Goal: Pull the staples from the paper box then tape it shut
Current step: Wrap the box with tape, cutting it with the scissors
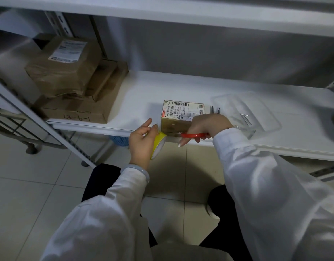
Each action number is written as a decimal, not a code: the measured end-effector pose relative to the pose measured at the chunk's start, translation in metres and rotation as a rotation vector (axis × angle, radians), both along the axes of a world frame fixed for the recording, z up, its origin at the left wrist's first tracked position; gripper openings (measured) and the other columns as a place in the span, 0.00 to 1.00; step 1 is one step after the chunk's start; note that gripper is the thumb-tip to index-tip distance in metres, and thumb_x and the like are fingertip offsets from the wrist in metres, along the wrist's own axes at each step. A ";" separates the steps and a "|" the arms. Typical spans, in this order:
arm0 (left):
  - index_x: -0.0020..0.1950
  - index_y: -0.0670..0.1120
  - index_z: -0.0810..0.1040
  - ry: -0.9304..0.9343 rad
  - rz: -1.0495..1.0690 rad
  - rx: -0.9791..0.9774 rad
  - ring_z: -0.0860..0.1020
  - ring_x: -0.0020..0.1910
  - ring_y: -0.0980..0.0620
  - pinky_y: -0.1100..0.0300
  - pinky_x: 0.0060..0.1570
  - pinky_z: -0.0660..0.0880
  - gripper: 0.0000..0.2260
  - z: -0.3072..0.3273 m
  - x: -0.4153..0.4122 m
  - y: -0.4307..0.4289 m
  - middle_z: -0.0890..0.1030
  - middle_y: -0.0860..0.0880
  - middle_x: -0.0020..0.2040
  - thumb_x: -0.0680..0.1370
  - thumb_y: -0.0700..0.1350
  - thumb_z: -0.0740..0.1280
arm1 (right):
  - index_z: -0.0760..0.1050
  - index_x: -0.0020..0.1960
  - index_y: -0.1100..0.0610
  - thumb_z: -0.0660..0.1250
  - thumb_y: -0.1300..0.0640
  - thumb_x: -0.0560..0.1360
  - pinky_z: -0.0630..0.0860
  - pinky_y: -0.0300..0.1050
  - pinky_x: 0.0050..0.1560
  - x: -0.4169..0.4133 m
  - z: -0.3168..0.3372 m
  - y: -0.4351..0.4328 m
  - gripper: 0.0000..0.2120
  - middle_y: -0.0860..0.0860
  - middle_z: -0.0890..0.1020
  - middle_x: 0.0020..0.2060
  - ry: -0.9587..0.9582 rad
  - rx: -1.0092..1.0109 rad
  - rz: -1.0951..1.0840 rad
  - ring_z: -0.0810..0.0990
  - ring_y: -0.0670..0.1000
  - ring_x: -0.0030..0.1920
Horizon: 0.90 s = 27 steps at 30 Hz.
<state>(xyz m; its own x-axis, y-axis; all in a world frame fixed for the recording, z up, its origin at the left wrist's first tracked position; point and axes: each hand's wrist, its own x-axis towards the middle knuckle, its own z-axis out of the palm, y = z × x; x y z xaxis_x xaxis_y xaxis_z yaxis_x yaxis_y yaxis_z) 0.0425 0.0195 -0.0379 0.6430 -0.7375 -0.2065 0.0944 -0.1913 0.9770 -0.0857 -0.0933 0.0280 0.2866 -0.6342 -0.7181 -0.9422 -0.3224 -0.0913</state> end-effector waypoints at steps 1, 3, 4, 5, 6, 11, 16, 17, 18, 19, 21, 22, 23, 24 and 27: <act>0.38 0.38 0.79 -0.022 -0.016 -0.008 0.77 0.52 0.57 0.62 0.58 0.71 0.08 0.001 -0.001 0.001 0.77 0.53 0.63 0.76 0.41 0.68 | 0.77 0.34 0.57 0.74 0.32 0.58 0.72 0.42 0.40 -0.001 0.002 0.001 0.26 0.50 0.75 0.29 0.010 -0.029 0.020 0.73 0.51 0.31; 0.36 0.39 0.78 -0.050 -0.035 -0.014 0.78 0.53 0.57 0.60 0.59 0.72 0.09 0.001 -0.001 0.002 0.77 0.51 0.64 0.75 0.41 0.68 | 0.77 0.34 0.56 0.74 0.33 0.58 0.73 0.42 0.41 -0.005 0.007 0.002 0.26 0.49 0.76 0.30 0.014 -0.049 0.034 0.74 0.50 0.33; 0.36 0.39 0.79 -0.053 -0.040 -0.013 0.78 0.53 0.56 0.59 0.61 0.72 0.09 0.001 -0.001 0.003 0.77 0.51 0.64 0.75 0.41 0.68 | 0.77 0.34 0.56 0.74 0.33 0.59 0.73 0.42 0.40 -0.007 0.011 0.002 0.25 0.49 0.76 0.30 0.002 -0.043 0.029 0.74 0.50 0.32; 0.36 0.39 0.79 -0.049 -0.042 -0.013 0.78 0.54 0.56 0.58 0.62 0.72 0.09 0.000 -0.002 0.003 0.77 0.51 0.64 0.75 0.41 0.68 | 0.77 0.33 0.56 0.74 0.34 0.59 0.72 0.42 0.39 -0.010 0.016 0.003 0.24 0.49 0.75 0.29 -0.019 -0.034 0.021 0.73 0.49 0.32; 0.36 0.39 0.79 -0.043 -0.044 -0.013 0.78 0.55 0.55 0.56 0.63 0.72 0.09 0.000 -0.002 0.004 0.77 0.51 0.65 0.75 0.42 0.68 | 0.76 0.33 0.56 0.75 0.35 0.60 0.71 0.41 0.37 -0.013 0.022 0.003 0.24 0.48 0.75 0.28 -0.043 -0.031 0.016 0.73 0.49 0.31; 0.33 0.48 0.78 -0.011 -0.046 -0.011 0.78 0.58 0.52 0.52 0.65 0.71 0.11 -0.003 -0.008 0.007 0.77 0.49 0.65 0.75 0.42 0.68 | 0.72 0.32 0.56 0.72 0.37 0.65 0.68 0.40 0.32 -0.021 0.048 0.011 0.23 0.49 0.74 0.26 -0.292 -0.116 -0.022 0.72 0.49 0.29; 0.40 0.40 0.80 0.010 -0.051 0.012 0.76 0.61 0.50 0.55 0.65 0.70 0.07 -0.005 -0.015 0.006 0.77 0.47 0.64 0.76 0.42 0.68 | 0.75 0.58 0.55 0.64 0.42 0.74 0.74 0.47 0.53 0.004 0.004 0.020 0.20 0.54 0.82 0.51 -0.543 -0.684 -0.074 0.79 0.57 0.53; 0.43 0.39 0.81 0.003 -0.048 0.015 0.76 0.61 0.51 0.55 0.65 0.70 0.07 -0.006 -0.017 0.006 0.77 0.47 0.64 0.76 0.42 0.67 | 0.74 0.61 0.55 0.63 0.44 0.75 0.72 0.48 0.57 0.009 -0.007 0.022 0.19 0.54 0.82 0.53 -0.553 -0.718 -0.056 0.79 0.57 0.54; 0.47 0.37 0.81 -0.010 -0.044 0.023 0.76 0.61 0.51 0.55 0.66 0.70 0.08 -0.008 -0.018 0.006 0.77 0.46 0.64 0.76 0.42 0.67 | 0.73 0.62 0.55 0.62 0.46 0.75 0.69 0.48 0.62 0.015 -0.016 0.025 0.19 0.54 0.81 0.54 -0.561 -0.724 -0.047 0.78 0.57 0.56; 0.51 0.36 0.81 -0.027 -0.045 0.034 0.75 0.61 0.51 0.54 0.66 0.69 0.10 -0.009 -0.018 0.007 0.77 0.45 0.64 0.76 0.43 0.67 | 0.72 0.62 0.55 0.62 0.46 0.75 0.65 0.48 0.67 0.020 -0.024 0.027 0.20 0.54 0.81 0.56 -0.567 -0.720 -0.048 0.78 0.56 0.58; 0.58 0.37 0.79 -0.063 -0.063 0.054 0.75 0.63 0.49 0.53 0.67 0.69 0.14 -0.012 -0.019 0.008 0.77 0.45 0.64 0.77 0.44 0.66 | 0.71 0.62 0.57 0.62 0.46 0.75 0.56 0.49 0.72 0.027 -0.035 0.031 0.21 0.55 0.80 0.57 -0.560 -0.720 -0.058 0.76 0.56 0.61; 0.60 0.38 0.79 -0.079 -0.073 0.062 0.75 0.64 0.49 0.52 0.67 0.69 0.15 -0.013 -0.019 0.008 0.77 0.45 0.64 0.77 0.45 0.66 | 0.70 0.62 0.58 0.62 0.46 0.75 0.55 0.50 0.72 0.030 -0.040 0.031 0.21 0.55 0.79 0.57 -0.551 -0.737 -0.055 0.75 0.56 0.61; 0.61 0.39 0.78 -0.086 -0.077 0.073 0.75 0.64 0.49 0.52 0.68 0.69 0.15 -0.014 -0.020 0.009 0.77 0.45 0.64 0.77 0.46 0.66 | 0.70 0.61 0.59 0.62 0.45 0.75 0.57 0.50 0.71 0.032 -0.043 0.032 0.21 0.55 0.79 0.57 -0.536 -0.760 -0.046 0.76 0.57 0.60; 0.61 0.40 0.78 -0.085 -0.074 0.083 0.74 0.64 0.49 0.51 0.68 0.69 0.15 -0.014 -0.020 0.009 0.77 0.45 0.64 0.77 0.46 0.66 | 0.70 0.60 0.59 0.62 0.45 0.75 0.59 0.51 0.69 0.034 -0.045 0.033 0.21 0.55 0.79 0.57 -0.517 -0.786 -0.035 0.76 0.57 0.59; 0.58 0.39 0.80 -0.093 -0.077 0.095 0.74 0.64 0.50 0.53 0.68 0.68 0.14 -0.014 -0.019 0.008 0.76 0.46 0.65 0.77 0.45 0.66 | 0.69 0.61 0.59 0.62 0.45 0.76 0.64 0.51 0.65 0.037 -0.046 0.033 0.21 0.56 0.79 0.57 -0.493 -0.816 -0.003 0.77 0.57 0.59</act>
